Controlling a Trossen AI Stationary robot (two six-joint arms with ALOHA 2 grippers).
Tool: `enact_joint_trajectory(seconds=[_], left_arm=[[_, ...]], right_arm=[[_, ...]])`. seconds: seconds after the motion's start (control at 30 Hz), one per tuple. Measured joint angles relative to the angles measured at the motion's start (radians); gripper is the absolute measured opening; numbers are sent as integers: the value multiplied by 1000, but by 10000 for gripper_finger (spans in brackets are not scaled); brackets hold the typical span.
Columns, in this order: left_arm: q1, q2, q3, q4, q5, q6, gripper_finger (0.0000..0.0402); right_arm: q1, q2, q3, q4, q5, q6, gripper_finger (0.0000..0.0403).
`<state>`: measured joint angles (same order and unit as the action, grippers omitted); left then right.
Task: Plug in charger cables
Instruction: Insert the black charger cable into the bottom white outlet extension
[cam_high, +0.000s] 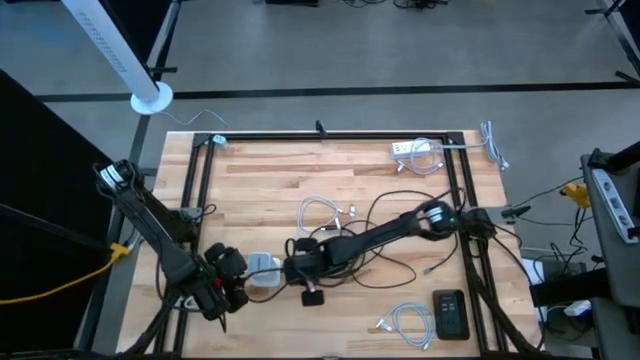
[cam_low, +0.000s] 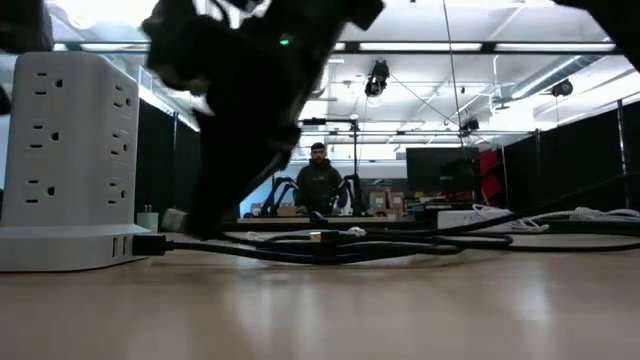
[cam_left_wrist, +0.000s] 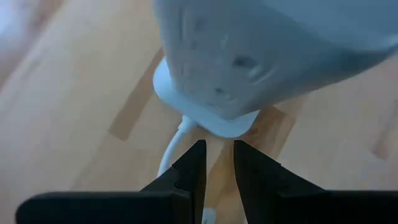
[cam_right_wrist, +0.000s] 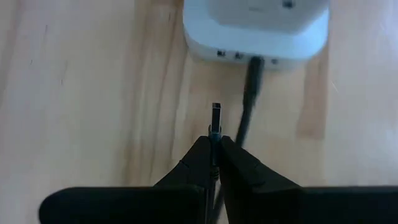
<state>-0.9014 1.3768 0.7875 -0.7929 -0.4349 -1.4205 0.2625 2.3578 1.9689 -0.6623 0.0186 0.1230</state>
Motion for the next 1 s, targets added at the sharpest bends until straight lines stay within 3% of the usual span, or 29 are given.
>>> enact_joint_trajectory(seconds=[0.2, 0.5, 0.83, 1.0], left_arm=[[-6, 1, -101, 121, 0, -1, 64], [-5, 11, -197, 327, -41, 49, 64], [-6, 12, -200, 347, -112, 74, 64], [-6, 12, -201, 348, -127, 77, 64]], right_arm=[[-8, 97, 105, -2, 0, 4, 8], [-17, 117, 119, 65, 4, 36, 8], [-24, 117, 117, 69, -2, 78, 8], [-30, 119, 120, 65, -58, 135, 8]])
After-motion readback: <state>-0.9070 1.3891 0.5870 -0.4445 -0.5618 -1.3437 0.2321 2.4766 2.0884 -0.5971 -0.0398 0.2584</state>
